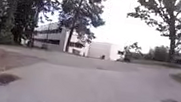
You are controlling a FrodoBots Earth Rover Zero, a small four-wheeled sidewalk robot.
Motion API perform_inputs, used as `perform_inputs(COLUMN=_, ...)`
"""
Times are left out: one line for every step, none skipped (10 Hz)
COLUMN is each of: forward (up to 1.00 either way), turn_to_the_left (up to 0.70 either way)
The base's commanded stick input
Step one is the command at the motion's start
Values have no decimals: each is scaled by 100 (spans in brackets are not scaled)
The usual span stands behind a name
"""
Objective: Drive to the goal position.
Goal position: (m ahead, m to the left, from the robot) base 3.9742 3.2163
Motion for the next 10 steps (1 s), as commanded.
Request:
perform_inputs(forward=85, turn_to_the_left=0)
perform_inputs(forward=85, turn_to_the_left=0)
perform_inputs(forward=85, turn_to_the_left=0)
perform_inputs(forward=85, turn_to_the_left=0)
perform_inputs(forward=85, turn_to_the_left=0)
perform_inputs(forward=85, turn_to_the_left=31)
perform_inputs(forward=85, turn_to_the_left=34)
perform_inputs(forward=85, turn_to_the_left=34)
perform_inputs(forward=85, turn_to_the_left=34)
perform_inputs(forward=85, turn_to_the_left=34)
